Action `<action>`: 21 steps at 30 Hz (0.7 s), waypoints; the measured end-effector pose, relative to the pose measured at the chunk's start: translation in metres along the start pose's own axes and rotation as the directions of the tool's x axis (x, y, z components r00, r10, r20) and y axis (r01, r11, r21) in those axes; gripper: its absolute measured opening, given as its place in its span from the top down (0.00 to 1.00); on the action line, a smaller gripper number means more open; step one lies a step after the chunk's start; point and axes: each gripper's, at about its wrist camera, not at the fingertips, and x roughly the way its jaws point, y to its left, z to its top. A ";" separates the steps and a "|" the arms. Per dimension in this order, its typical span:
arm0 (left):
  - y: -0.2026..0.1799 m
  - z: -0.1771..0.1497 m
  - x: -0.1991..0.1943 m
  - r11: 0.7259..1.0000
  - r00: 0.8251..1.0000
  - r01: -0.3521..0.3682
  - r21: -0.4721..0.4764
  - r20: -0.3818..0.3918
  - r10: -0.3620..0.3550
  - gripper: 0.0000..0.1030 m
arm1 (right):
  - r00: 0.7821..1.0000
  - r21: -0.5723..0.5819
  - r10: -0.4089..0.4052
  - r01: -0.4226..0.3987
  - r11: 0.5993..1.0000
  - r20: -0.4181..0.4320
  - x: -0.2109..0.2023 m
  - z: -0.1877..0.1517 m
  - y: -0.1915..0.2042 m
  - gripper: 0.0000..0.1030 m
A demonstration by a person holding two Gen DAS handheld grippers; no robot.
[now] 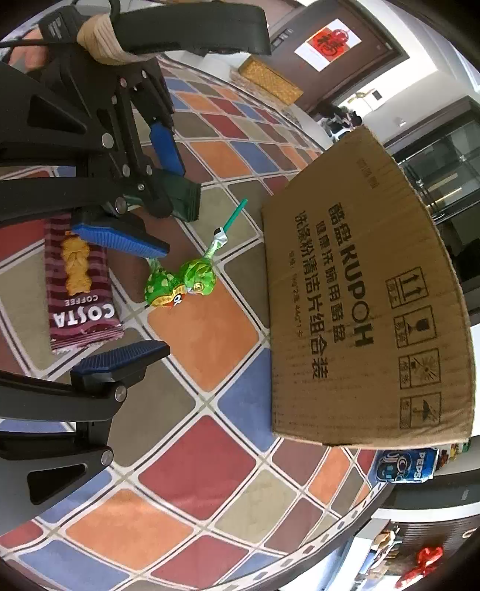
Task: Organize snacks
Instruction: 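Grasp the green lollipop with the right tool while the left tool grasps the dark green pack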
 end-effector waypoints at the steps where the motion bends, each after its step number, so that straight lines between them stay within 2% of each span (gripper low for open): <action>1: 0.000 0.000 0.000 1.000 1.000 0.002 -0.001 0.000 -0.002 0.57 | 1.000 0.001 0.003 -0.003 1.000 -0.002 0.001 0.001 0.001 0.56; 13: 0.007 -0.003 -0.005 0.999 1.000 0.027 -0.034 0.001 -0.027 0.57 | 0.999 0.021 0.031 -0.030 0.999 -0.036 0.018 0.002 0.003 0.76; 21: 0.006 -0.004 -0.026 0.999 0.998 0.040 -0.033 0.045 -0.038 0.57 | 1.000 0.008 0.025 -0.025 1.000 0.003 0.004 0.002 0.006 0.76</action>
